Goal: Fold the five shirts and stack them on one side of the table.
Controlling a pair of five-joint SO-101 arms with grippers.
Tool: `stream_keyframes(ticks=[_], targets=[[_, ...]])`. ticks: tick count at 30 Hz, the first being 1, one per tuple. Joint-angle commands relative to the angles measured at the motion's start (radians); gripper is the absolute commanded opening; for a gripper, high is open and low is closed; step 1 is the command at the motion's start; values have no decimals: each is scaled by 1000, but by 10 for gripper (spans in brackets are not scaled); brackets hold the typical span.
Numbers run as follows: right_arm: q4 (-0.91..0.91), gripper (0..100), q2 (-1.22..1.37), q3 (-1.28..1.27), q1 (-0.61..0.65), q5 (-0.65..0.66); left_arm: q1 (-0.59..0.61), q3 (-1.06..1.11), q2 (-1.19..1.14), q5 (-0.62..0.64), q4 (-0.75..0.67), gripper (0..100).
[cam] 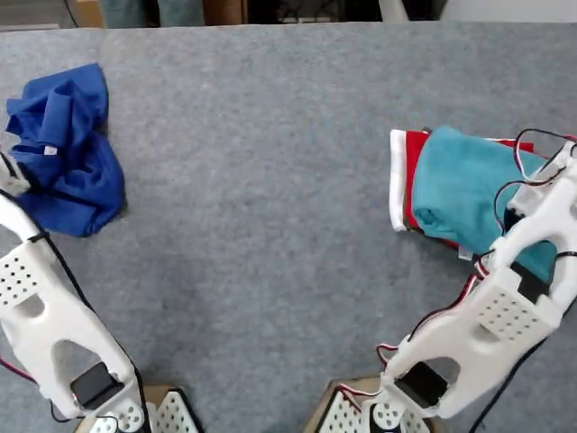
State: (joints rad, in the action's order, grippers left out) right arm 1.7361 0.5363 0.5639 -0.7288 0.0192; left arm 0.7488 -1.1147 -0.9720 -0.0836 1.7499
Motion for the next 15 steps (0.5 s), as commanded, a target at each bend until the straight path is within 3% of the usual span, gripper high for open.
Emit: stream_keyframes(ticks=[1,8,10,13,15], targets=[[29,15,-67,111,58,-2,-1,-8,-28,8,-3,250],[26,15,-234,228,112,3,-18,-27,-186,34,-41,241],[25,15,-285,257,137,2,-22,-64,-186,60,-28,186],[25,15,-348,285,192,0,-39,-99,-187,61,-9,18],[23,15,-381,298,232,0,-59,-88,-176,61,12,45]])
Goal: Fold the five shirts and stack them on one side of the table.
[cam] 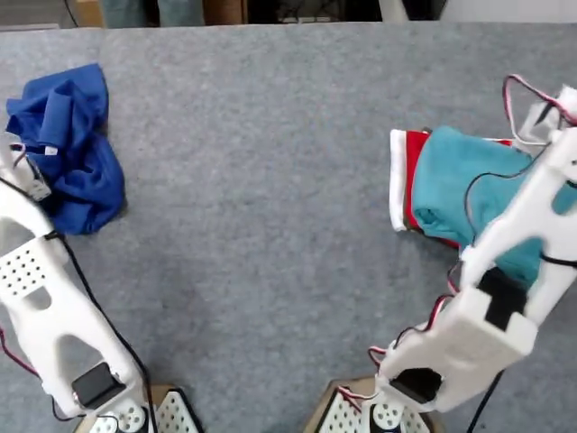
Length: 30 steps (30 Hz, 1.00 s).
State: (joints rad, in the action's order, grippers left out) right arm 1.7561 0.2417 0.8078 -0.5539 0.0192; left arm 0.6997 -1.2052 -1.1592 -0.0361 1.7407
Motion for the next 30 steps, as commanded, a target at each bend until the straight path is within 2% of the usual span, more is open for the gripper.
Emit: stream_keyframes(ticks=[1,3,6,11,14,20,24,30], targets=[[3,15,-97,59,75,3,-15,12,12,12,23,23],[3,15,-120,62,115,2,-4,51,54,-44,26,27],[2,15,-133,82,164,2,21,188,261,-100,26,27],[-20,15,-134,134,247,0,-65,605,707,-270,25,27],[-71,15,-133,131,285,0,-188,865,999,-325,23,27],[-127,15,-88,119,327,2,-479,1222,1499,-324,17,28],[-129,18,-47,110,328,3,-700,1328,1738,-327,17,30],[-130,19,28,117,330,2,-978,1340,1979,-330,18,52]])
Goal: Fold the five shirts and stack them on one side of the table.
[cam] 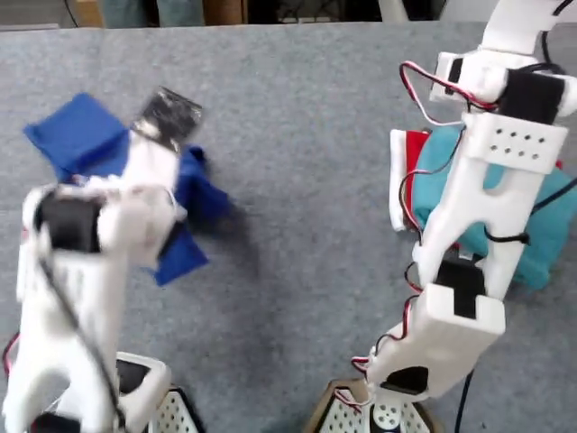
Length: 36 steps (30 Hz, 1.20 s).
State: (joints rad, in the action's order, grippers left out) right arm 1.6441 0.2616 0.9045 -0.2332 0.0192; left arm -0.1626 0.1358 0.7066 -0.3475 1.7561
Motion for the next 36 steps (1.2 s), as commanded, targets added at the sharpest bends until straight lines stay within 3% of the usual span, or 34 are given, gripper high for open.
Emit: stream_keyframes(ticks=[1,5,9,15,19,24,26,29,33,36], targets=[[-18,19,19,21,15,2,-139,5,133,-20,3,93],[-17,19,58,22,43,2,-125,58,201,-6,3,307],[-11,19,85,21,89,2,-24,53,273,28,0,314],[61,19,104,12,235,0,275,10,279,23,-9,313],[123,19,137,-4,365,0,458,120,203,31,-147,310],[121,18,143,-147,548,5,639,367,-32,31,-460,310],[114,18,147,-206,601,6,661,427,-157,31,-549,310],[89,18,143,-255,608,6,628,435,-322,55,-574,310],[91,18,142,-208,493,12,572,351,-443,207,-499,310],[94,18,145,-168,400,155,510,308,-459,362,-454,310]])
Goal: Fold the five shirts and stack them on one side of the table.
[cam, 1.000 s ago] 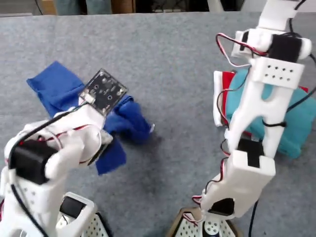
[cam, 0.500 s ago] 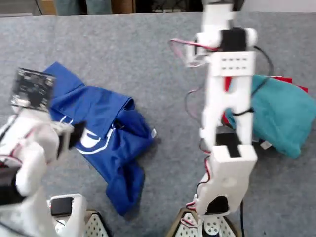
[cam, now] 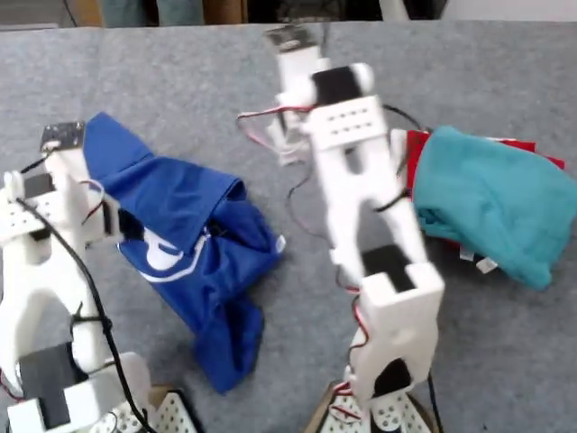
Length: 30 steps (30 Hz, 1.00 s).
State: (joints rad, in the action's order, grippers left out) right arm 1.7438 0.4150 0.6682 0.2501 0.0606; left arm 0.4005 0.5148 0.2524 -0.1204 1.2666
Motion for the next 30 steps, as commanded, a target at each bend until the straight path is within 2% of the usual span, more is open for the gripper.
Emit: stream_keyframes(ticks=[1,4,8,11,17,23,30], targets=[[-6,18,-8,71,-106,189,-79,-74,-3,138,43,310],[-18,18,-5,62,-149,376,-162,-65,-5,17,54,310],[-94,15,-7,62,-195,516,-239,-39,-12,-215,6,310],[-201,15,-7,56,-224,608,-286,-42,-14,-322,-21,310],[-296,15,27,54,-249,620,-383,-33,-14,-446,-12,305],[-307,15,96,64,-249,626,-464,33,-14,-554,-21,232],[-305,15,101,64,-250,628,-460,35,-5,-585,-21,231]])
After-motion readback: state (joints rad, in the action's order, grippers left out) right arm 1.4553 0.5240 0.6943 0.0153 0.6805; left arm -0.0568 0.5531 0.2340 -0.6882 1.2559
